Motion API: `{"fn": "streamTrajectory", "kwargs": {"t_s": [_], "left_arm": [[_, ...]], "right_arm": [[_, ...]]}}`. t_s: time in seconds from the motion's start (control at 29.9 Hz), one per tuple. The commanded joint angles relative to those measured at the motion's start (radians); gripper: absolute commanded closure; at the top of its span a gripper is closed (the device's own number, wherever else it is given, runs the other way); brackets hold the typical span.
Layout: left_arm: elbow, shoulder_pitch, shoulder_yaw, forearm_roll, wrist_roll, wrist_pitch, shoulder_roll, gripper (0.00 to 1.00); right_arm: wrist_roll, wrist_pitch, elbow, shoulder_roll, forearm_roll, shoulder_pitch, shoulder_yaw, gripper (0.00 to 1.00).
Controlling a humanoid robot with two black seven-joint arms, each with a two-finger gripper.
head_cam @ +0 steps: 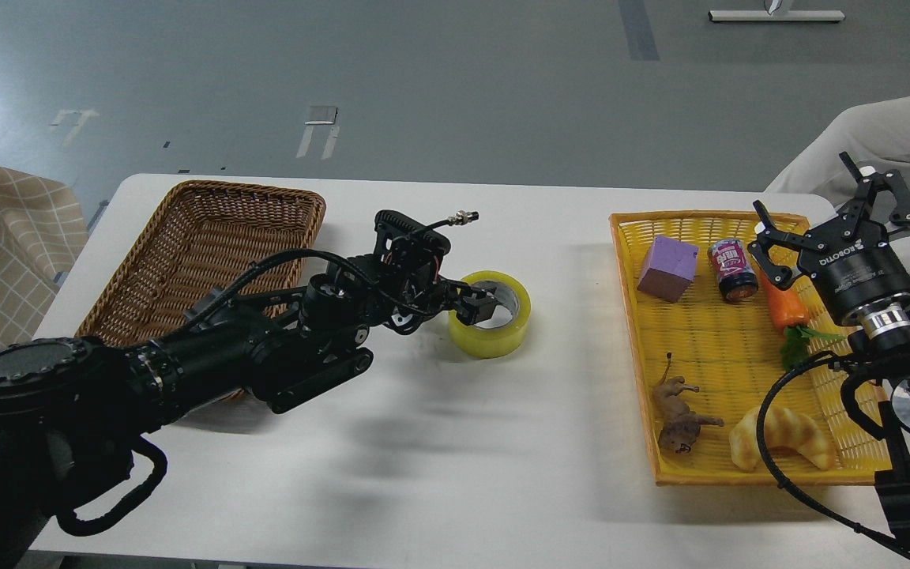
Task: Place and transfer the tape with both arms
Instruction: 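Grasp the tape roll with the left gripper, then lift the tape roll and carry it over the wicker basket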
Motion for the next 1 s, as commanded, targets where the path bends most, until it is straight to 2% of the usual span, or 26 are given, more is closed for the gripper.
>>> {"fn": "streamTrajectory", "kwargs": {"t_s": [0.0,0.13,0.23,0.3,0.47,0.54,0.57,0.64,0.67,0.97], "left_arm": [[0.001,-0.001,0.008,-0.002,-0.005,0.002,-0.004,0.15],[0.001,0.001,0.008,0.0,-0.006,0.002,-0.001,0.28],[0.002,0.001,0.009,0.0,-0.006,0.002,-0.001,0.33],[0.002,0.005,0.009,0.0,-0.006,0.002,-0.001,0.43],[0.002,0.016,0.009,0.0,-0.002,0.002,-0.001,0.52],[0.002,0.019,0.009,0.0,0.0,0.002,-0.001,0.58],[0.002,0.019,0.009,0.001,0.003,0.002,-0.001,0.71],[0.002,0.018,0.009,0.001,0.005,0.001,-0.001,0.85],[0.002,0.016,0.011,0.001,0.006,0.001,-0.001,1.0],[-0.012,-0.015,0.006,-0.002,0.003,0.001,0.01,1.0]], "right_arm": [[0.0,0.0,-0.001,0.0,0.0,0.0,0.0,0.0],[0.0,0.0,-0.001,0.0,0.0,0.0,0.0,0.0],[0.0,0.0,0.0,0.0,0.0,0.002,0.0,0.0],[0.0,0.0,0.0,0.0,0.0,0.002,0.0,0.0],[0.0,0.0,0.0,0.0,0.0,0.0,0.0,0.0],[0.0,0.0,0.0,0.0,0.0,0.0,0.0,0.0],[0.0,0.0,0.0,0.0,0.0,0.0,0.0,0.0],[0.0,0.0,0.0,0.0,0.0,0.0,0.0,0.0],[0.001,0.0,0.0,0.0,0.0,0.0,0.0,0.0],[0.009,0.0,-0.001,0.003,0.0,0.002,0.003,0.0]]}}
